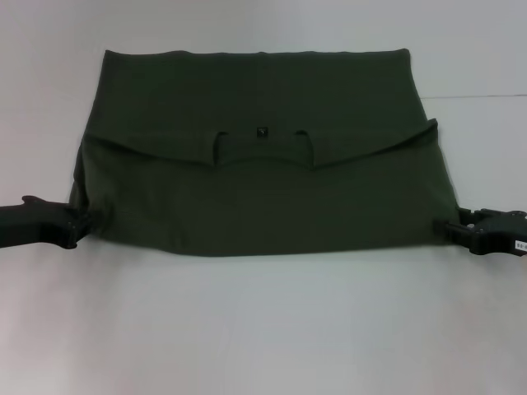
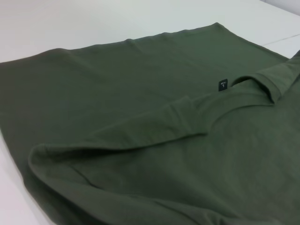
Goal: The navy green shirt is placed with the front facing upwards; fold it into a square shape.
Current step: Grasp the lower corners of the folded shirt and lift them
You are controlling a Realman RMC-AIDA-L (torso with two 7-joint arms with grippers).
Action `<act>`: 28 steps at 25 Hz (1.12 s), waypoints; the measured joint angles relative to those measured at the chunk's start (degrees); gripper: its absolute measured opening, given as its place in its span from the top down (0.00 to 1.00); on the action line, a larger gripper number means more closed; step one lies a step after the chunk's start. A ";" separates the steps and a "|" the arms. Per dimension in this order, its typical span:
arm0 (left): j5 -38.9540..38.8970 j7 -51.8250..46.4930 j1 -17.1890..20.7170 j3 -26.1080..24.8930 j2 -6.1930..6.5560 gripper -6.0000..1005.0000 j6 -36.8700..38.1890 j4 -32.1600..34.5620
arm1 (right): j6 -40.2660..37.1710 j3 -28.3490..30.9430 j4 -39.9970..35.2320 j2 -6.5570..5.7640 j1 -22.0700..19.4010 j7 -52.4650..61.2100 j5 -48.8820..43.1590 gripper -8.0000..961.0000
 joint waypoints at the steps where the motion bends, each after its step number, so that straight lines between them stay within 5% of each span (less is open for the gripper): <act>1: -0.02 0.16 0.00 0.00 0.00 0.93 0.00 0.00 | 0.22 -0.43 -0.03 -0.02 0.01 0.23 -0.01 0.38; 9: -0.12 0.33 0.01 -0.10 -0.01 0.92 -0.03 0.00 | 0.37 -1.60 -0.79 -0.04 0.12 0.89 -0.58 0.71; 20: -3.04 7.77 2.35 -0.51 -0.51 0.93 3.24 1.13 | -0.29 -1.22 -0.94 -0.43 -1.02 0.98 -0.62 0.93; 28: -3.26 15.12 7.24 -1.43 -2.02 0.93 11.52 6.42 | -7.22 -0.56 -3.78 0.24 -4.78 -2.73 0.24 0.94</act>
